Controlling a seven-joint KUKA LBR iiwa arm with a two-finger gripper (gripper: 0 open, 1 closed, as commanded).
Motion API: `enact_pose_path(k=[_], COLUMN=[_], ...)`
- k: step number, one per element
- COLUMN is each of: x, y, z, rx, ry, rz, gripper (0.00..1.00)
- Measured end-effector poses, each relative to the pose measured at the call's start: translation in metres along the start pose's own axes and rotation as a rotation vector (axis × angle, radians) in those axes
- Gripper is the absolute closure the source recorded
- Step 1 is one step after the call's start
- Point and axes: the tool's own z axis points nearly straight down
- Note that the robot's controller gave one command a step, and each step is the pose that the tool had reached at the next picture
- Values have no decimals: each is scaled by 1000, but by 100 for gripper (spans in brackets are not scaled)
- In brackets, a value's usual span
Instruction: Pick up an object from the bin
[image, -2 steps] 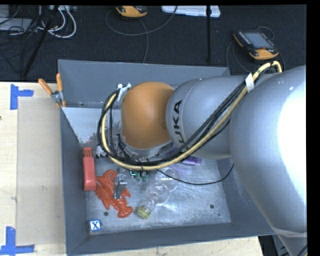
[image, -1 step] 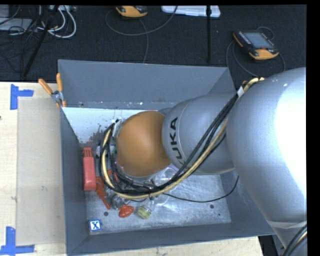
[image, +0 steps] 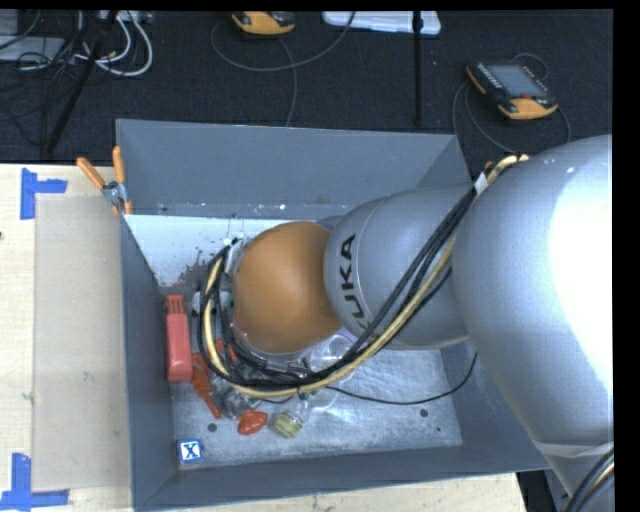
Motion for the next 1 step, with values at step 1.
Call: enact_pose_path(k=[1], x=[-17], y=[-17], z=[-13], rx=[0], ry=[-1], rz=[-13], gripper=[100])
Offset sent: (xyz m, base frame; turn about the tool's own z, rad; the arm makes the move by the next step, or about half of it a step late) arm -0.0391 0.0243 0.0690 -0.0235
